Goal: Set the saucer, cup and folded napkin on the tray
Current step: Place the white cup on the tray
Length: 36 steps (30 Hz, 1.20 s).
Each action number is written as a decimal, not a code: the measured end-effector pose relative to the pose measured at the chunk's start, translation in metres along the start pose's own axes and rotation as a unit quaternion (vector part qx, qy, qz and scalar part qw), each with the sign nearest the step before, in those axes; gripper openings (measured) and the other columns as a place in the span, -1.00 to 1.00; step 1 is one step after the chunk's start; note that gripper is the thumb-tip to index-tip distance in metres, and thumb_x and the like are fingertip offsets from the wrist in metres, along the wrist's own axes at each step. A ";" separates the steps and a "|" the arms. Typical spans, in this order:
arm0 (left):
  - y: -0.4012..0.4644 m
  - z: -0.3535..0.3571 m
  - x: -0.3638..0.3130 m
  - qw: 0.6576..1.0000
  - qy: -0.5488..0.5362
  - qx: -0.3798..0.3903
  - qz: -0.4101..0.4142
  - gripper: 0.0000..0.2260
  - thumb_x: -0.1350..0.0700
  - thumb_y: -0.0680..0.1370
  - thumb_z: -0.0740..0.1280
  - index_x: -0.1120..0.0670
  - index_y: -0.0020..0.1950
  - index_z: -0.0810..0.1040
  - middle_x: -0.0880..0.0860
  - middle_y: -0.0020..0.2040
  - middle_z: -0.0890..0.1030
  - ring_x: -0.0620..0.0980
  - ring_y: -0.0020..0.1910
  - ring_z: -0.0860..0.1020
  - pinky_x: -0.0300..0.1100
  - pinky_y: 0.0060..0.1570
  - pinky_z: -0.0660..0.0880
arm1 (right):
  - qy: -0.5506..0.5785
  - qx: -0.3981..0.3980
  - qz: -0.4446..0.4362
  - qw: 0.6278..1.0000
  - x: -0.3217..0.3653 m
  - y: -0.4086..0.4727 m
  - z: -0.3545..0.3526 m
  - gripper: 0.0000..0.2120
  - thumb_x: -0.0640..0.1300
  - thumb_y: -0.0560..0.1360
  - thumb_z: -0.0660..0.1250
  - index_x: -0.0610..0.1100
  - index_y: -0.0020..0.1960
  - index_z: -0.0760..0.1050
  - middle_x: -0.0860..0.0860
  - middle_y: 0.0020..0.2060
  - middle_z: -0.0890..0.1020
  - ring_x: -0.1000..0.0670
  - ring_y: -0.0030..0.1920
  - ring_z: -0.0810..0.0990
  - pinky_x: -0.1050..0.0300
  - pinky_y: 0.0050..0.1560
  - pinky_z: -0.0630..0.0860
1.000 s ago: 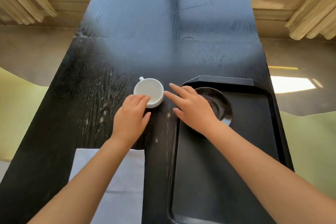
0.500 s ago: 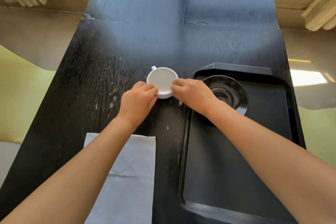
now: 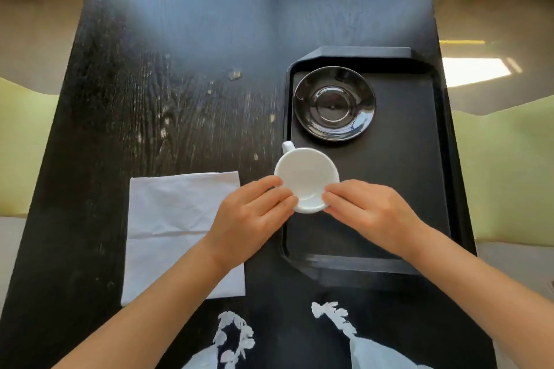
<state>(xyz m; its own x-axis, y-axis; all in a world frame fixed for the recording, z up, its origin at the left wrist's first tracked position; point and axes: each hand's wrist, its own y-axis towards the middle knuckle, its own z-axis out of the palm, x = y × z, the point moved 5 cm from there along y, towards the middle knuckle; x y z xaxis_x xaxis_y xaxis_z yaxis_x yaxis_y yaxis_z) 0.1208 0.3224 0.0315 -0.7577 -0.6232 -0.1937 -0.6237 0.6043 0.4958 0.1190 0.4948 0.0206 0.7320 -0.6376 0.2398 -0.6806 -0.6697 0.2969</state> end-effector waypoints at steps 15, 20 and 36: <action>-0.055 0.027 -0.063 0.995 -0.037 0.090 0.020 -0.79 0.18 0.40 0.48 0.16 0.02 0.66 0.08 -0.06 0.70 0.05 -0.04 0.63 -0.13 -0.09 0.62 | 0.010 0.021 0.039 0.999 0.041 -0.083 0.016 -0.92 -0.28 0.50 0.34 -0.27 -0.03 0.58 -0.14 -0.13 0.66 -0.09 -0.22 0.62 0.09 -0.31 0.61; -0.063 0.032 -0.068 0.994 -0.029 0.102 0.007 -0.84 0.17 0.49 0.39 0.15 0.05 0.62 0.07 -0.03 0.69 0.04 0.03 0.56 -0.12 -0.07 0.61 | -0.049 -0.001 0.068 0.997 0.046 -0.085 0.016 -0.96 -0.25 0.48 0.36 -0.19 -0.10 0.59 -0.08 -0.11 0.67 -0.06 -0.13 0.61 0.07 -0.28 0.59; -0.120 -0.045 -0.028 0.935 0.063 0.202 -0.283 -0.46 0.13 0.32 0.54 0.13 0.27 0.51 0.14 0.24 0.57 0.11 0.21 0.55 -0.01 0.20 0.41 | -0.015 0.046 0.200 0.979 0.131 -0.011 0.016 -0.58 -0.12 0.31 0.51 -0.15 0.15 0.57 -0.13 0.20 0.59 -0.16 0.21 0.54 -0.18 0.21 0.45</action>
<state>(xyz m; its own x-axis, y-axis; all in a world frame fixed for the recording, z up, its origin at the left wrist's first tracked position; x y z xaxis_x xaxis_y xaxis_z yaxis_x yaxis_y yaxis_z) 0.2255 0.2457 0.0156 -0.2709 -0.9383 -0.2151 -0.9591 0.2821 -0.0226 0.2215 0.4124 0.0340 0.4055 -0.8659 0.2928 -0.9136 -0.3942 0.0997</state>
